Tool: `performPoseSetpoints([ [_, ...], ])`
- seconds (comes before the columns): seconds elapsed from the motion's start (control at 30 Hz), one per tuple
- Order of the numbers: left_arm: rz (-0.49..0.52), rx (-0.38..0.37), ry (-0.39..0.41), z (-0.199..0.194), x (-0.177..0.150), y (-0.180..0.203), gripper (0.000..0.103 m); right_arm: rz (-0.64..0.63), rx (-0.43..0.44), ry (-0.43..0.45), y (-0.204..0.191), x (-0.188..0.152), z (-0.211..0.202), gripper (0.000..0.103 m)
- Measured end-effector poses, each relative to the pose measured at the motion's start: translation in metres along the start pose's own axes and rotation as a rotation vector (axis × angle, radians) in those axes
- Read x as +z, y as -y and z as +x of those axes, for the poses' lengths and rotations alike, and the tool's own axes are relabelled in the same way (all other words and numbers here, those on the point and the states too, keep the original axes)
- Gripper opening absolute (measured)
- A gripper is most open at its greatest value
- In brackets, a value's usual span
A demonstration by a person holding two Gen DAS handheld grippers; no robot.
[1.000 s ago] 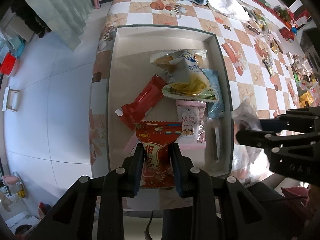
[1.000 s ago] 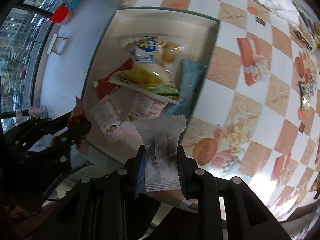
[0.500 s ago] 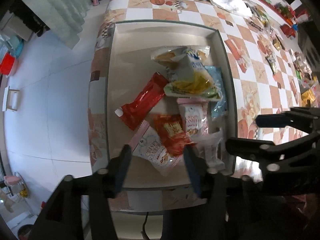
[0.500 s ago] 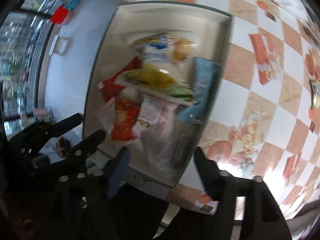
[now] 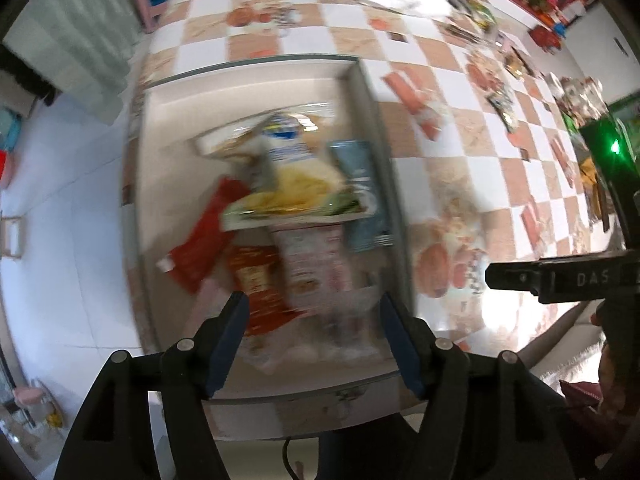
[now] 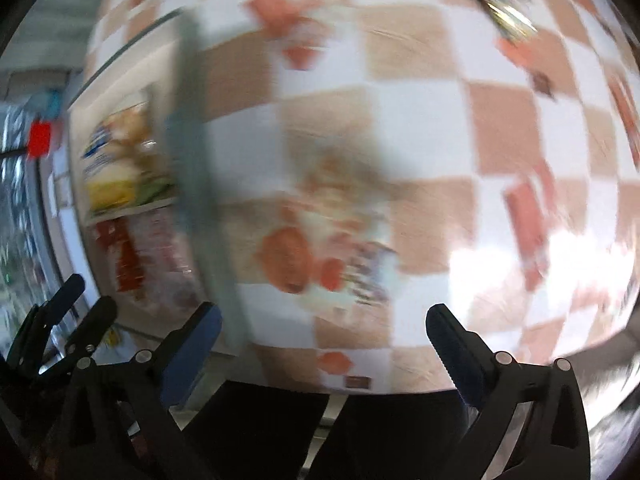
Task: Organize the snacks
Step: 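Withdraw both open tools from the tray toward the remaining snacks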
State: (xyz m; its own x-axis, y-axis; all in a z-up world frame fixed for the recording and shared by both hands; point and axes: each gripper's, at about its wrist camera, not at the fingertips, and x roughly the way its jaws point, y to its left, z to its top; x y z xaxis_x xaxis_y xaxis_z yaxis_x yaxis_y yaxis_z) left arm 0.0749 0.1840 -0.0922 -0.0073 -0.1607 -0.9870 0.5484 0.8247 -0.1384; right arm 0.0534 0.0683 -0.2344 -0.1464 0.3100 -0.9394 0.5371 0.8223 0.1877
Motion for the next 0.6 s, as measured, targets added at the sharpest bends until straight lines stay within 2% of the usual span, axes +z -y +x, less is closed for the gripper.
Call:
performPoseSetpoints([
  [0.2,0.11,0.007,-0.025,0.01,0.015,0.055,0.072,0.14,0.007,-0.023,0.064,-0.003,0.004,0.103],
  [0.33,0.111,0.041,-0.045,0.012,0.025,0.082,0.074,0.15,0.013,-0.016,0.093,0.011,0.0,0.103],
  [0.47,0.065,0.073,-0.083,0.023,0.033,0.107,0.075,0.061,-0.032,0.021,0.109,0.042,-0.013,0.103],
  [0.6,-0.013,0.088,-0.119,0.035,0.034,0.128,0.075,-0.131,-0.14,0.1,0.099,0.091,-0.039,0.103],
])
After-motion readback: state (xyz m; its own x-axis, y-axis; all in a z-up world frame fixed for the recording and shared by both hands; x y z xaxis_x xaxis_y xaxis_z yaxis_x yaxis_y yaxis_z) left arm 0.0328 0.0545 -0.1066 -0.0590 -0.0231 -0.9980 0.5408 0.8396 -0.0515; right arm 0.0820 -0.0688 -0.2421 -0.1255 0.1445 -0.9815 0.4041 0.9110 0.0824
